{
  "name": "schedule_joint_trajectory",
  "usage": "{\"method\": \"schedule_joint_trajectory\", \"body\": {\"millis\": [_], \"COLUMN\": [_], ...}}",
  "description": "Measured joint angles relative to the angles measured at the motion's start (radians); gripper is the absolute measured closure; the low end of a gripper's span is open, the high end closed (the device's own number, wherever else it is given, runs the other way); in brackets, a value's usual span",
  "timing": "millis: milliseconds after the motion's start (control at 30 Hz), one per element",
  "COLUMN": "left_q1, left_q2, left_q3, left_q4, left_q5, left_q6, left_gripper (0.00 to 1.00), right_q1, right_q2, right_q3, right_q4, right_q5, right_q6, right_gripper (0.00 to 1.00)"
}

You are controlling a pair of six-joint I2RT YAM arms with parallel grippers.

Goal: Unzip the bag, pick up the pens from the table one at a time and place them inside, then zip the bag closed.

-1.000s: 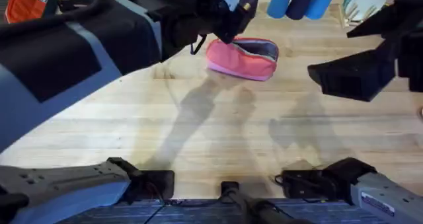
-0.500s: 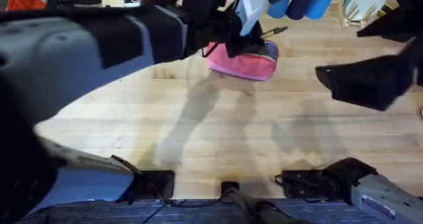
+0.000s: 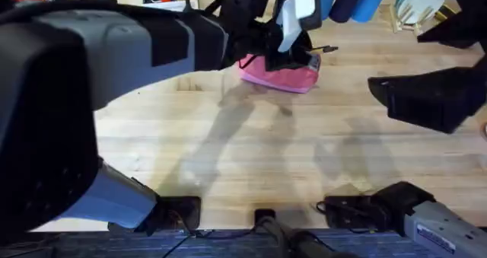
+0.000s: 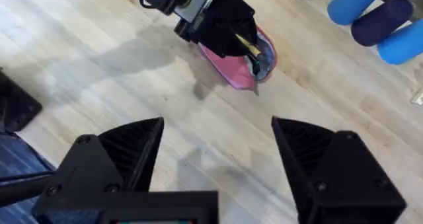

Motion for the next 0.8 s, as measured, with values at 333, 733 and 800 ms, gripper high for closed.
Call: {"method": "schedule_joint_trajectory", "body": {"millis": [333, 733, 800], "left_q1": [0.019, 0.072, 0.073], "left_q2": [0.046, 0.046, 0.046], "left_q3": [0.0, 0.0, 0.0], "left_q4": [0.004, -0.127, -0.137], "left_q5": [-0.078, -0.19, -0.203], "left_q6": [0.042, 0.15, 0.17], "left_gripper": [0.959, 0.959, 0.959], "right_q1": [0.0, 0.0, 0.0], "right_q2": [0.0, 0.0, 0.0], "right_q3": [0.0, 0.0, 0.0], "right_q4": [0.0, 0.0, 0.0], "right_q5": [0.0, 0.0, 0.0], "right_q6": [0.0, 0.0, 0.0], "right_gripper": [0.003, 0.003, 0.003]}}
